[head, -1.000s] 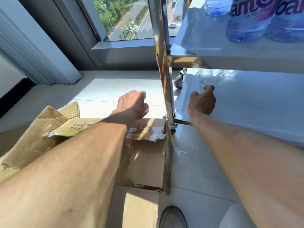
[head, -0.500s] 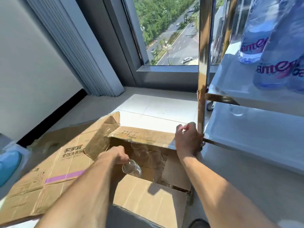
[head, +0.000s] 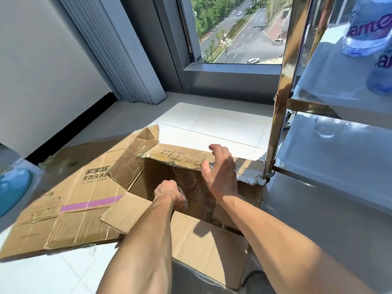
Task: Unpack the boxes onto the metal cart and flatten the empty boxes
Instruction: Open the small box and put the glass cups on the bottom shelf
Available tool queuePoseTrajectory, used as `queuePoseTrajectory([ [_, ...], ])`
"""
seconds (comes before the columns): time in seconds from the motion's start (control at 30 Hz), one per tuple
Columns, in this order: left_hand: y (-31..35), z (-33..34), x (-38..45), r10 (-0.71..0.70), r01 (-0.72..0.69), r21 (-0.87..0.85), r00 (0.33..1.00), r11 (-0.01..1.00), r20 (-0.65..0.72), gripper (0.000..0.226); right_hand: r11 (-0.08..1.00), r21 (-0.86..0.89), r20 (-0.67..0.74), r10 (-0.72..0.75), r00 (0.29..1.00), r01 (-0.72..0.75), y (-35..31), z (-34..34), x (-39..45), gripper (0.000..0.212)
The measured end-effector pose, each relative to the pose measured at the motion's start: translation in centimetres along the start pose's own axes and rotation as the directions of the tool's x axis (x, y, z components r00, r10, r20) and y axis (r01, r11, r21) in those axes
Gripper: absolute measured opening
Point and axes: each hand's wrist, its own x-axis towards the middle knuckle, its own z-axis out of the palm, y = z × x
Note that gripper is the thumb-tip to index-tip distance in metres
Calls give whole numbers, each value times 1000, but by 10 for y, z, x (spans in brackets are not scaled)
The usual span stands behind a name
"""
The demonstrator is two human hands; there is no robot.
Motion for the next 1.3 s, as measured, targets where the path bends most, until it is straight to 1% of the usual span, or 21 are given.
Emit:
queuePoseTrajectory([
  [0.07,6,-2,-6,22,-28,-67,997,997,-80,45,999,-5,-54,53,997,-53,-4,-2,6,34],
  [0.13,9,-10,-14,24,-44,-179,993,983,-116,59,994,-19,-88,107,990,-109,-10,-9,10,34],
  [0.23,11,-32,-27,20,-68,-326,988,943,-151,72,986,-50,-103,153,983,-158,-17,-25,16,34],
  [0.33,8,-56,-35,44,-127,-440,980,889,-193,84,973,-79,-98,209,973,-216,-29,-39,22,34],
  [0.37,8,-64,-36,54,-149,-473,976,868,-209,85,970,-88,-93,219,971,-227,-33,-42,24,33],
  [0.43,6,-73,-38,92,-215,-547,966,809,-243,77,966,-114,-78,226,971,-234,-37,-46,23,30],
  [0.53,-2,-78,-42,126,-273,-707,959,652,-254,65,968,-124,-33,215,976,-217,-44,-46,19,27],
  [0.6,-9,-82,-46,136,-233,-847,972,478,-191,51,978,-101,11,186,982,-184,-52,-47,19,27],
  [0.67,-15,-92,-54,175,-136,-944,981,301,-86,39,985,-68,93,166,982,-160,-61,-53,24,26],
  [0.73,-16,-105,-62,190,-49,-985,982,166,-16,41,983,-33,202,184,962,-181,-70,-61,30,25],
  [0.8,-15,-121,-71,226,-5,-998,974,58,9,48,970,30,310,219,925,-239,-77,-70,35,26],
  [0.83,-13,-131,-75,252,8,-1000,968,23,14,53,956,83,363,233,902,-280,-80,-74,36,30],
  [0.87,-12,-141,-78,274,14,-1000,962,14,17,57,936,141,412,241,879,-323,-84,-78,36,36],
  [0.93,-7,-164,-86,320,7,-997,947,73,30,58,882,230,491,259,832,-410,-91,-88,34,48],
  [1.0,3,-182,-95,372,-43,-979,928,197,34,56,827,264,555,291,779,-496,-98,-100,32,65],
  [1.07,15,-194,-103,414,-119,-943,910,310,22,59,797,275,585,306,751,-538,-103,-113,31,79],
  [1.1,21,-198,-105,436,-149,-922,900,356,23,64,787,276,590,314,744,-552,-103,-119,31,81],
  [1.17,36,-201,-112,495,-203,-865,867,459,60,70,777,272,594,328,734,-568,-93,-132,29,68],
  [1.2,42,-201,-116,522,-230,-828,849,512,87,70,770,272,577,349,738,-577,-85,-136,26,59],
  [1.23,50,-200,-119,541,-253,-790,833,558,115,69,771,267,522,390,759,-579,-73,-141,22,56],
  [1.3,64,-193,-117,538,-271,-732,829,625,153,62,809,172,303,499,812,-562,-46,-149,9,66],
])
